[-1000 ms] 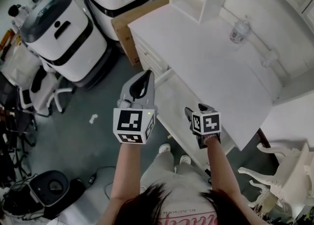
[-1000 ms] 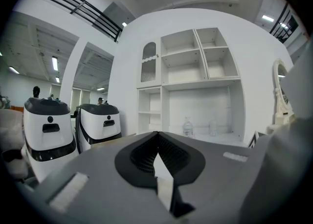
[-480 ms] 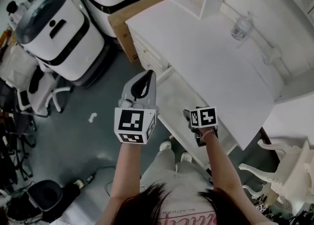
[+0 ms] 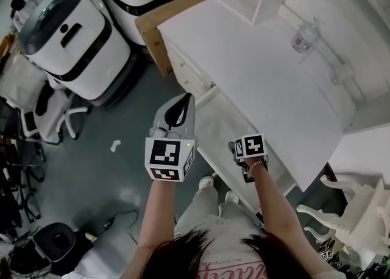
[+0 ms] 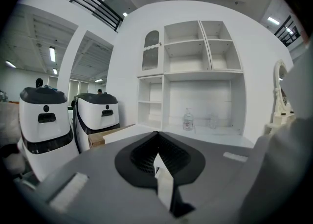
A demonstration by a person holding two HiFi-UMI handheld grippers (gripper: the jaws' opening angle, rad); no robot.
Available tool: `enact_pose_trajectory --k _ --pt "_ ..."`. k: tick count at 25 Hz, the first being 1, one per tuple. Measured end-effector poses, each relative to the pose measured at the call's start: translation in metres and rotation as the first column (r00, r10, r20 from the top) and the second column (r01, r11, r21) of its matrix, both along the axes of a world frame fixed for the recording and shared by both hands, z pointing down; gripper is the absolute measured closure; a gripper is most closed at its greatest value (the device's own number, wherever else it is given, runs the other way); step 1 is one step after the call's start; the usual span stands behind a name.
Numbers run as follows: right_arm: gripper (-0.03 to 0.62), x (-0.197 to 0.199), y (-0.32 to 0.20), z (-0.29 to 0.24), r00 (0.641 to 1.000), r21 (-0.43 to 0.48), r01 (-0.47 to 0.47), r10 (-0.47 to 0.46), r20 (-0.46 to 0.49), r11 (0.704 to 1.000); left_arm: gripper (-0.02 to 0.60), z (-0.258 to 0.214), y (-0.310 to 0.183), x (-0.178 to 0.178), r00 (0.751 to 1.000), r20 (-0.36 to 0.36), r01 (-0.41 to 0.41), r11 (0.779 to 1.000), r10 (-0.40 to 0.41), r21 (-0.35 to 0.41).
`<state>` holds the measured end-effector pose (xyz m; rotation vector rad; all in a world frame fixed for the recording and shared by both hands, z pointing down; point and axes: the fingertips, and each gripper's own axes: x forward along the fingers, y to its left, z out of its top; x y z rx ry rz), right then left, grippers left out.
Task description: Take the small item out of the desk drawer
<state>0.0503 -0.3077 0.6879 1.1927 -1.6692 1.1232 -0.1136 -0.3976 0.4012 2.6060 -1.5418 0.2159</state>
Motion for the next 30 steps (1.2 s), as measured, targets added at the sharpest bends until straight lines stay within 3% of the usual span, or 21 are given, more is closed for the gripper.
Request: enact_pose_trajectory --k 22,30 --pt "0.303 -0.009 -0.004 0.064 0.989 -0.134 0.04 -0.058 -0.136 0.99 0.571 0.017 -0.015 -0.009 1.0 0.022 0.004 0.999 -0.004 -0.036" --pt "0.31 -0.01 -0.012 0.07 0.98 -0.117 0.07 -0.09 -0.175 0.991 0.569 0.021 -0.018 -0.014 1.0 0.027 0.013 0.999 -0.012 -0.047"
